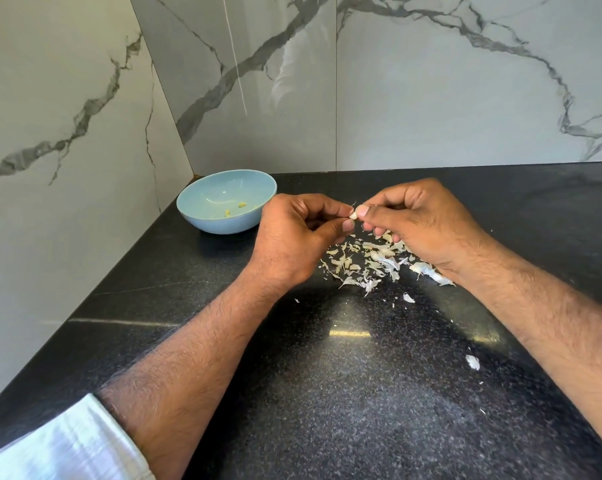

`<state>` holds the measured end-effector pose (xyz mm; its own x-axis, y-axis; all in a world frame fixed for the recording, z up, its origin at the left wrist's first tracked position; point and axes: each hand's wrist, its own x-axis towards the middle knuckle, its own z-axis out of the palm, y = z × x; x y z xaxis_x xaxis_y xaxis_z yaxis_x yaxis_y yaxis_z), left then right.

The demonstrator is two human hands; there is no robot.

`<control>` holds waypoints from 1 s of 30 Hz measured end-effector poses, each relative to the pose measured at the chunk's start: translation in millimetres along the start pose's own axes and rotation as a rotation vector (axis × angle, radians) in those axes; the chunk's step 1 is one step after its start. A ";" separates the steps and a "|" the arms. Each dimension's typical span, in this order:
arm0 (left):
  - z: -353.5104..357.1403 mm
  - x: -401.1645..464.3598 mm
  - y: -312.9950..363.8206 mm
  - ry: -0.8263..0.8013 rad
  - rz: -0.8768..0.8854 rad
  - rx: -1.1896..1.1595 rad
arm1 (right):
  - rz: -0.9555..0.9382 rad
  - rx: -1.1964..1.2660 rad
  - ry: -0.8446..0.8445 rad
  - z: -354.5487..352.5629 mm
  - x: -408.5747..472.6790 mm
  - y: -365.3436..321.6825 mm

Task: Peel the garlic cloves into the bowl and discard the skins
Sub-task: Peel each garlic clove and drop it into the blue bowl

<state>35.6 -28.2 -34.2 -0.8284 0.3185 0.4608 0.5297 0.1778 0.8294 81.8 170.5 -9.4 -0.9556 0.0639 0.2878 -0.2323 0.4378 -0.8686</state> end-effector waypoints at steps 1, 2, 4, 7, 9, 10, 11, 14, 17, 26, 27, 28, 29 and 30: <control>-0.2 -0.1 0.1 -0.002 0.003 -0.010 | -0.010 0.000 -0.003 -0.5 0.1 0.2; -0.1 0.0 -0.3 -0.002 0.002 -0.019 | -0.020 0.000 -0.011 -0.6 0.1 0.8; -0.8 0.4 -0.9 0.003 0.000 -0.027 | -0.043 0.000 -0.029 -0.7 0.9 2.3; -1.7 -0.1 -0.1 0.012 -0.009 -0.037 | -0.077 -0.017 -0.039 -0.3 2.4 4.4; -1.8 -0.5 1.0 0.017 -0.008 -0.038 | -0.085 -0.030 -0.038 -0.2 2.8 5.2; -1.9 -0.7 1.4 0.019 -0.005 -0.036 | -0.088 -0.033 -0.037 -0.2 2.7 5.2; -2.0 -0.8 1.9 0.021 -0.004 -0.038 | -0.093 -0.038 -0.035 0.0 2.8 5.4; -1.9 -1.2 2.0 0.025 0.000 -0.026 | -0.115 -0.100 -0.024 0.2 2.2 5.9; -1.3 -1.5 1.3 0.031 0.011 -0.006 | -0.137 -0.168 -0.027 0.7 0.8 5.7; 0.7 -1.2 -0.5 0.034 0.030 0.014 | -0.166 -0.294 -0.026 1.0 0.1 6.3; 0.9 -1.2 -0.5 0.031 0.019 0.002 | -0.164 -0.290 -0.027 0.9 0.5 7.1; 1.1 -1.4 -0.5 0.025 0.007 -0.016 | -0.159 -0.286 -0.027 0.9 1.0 7.7; 1.5 -1.5 -0.3 0.017 -0.009 -0.043 | -0.156 -0.282 -0.027 0.9 1.3 7.8; 1.8 -1.7 -0.4 0.008 -0.029 -0.078 | -0.153 -0.278 -0.028 1.0 1.1 7.4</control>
<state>37.1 -27.1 -35.9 -0.8449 0.3070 0.4381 0.4897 0.1142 0.8644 78.8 172.8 -15.9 -0.9187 -0.0444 0.3924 -0.3191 0.6688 -0.6715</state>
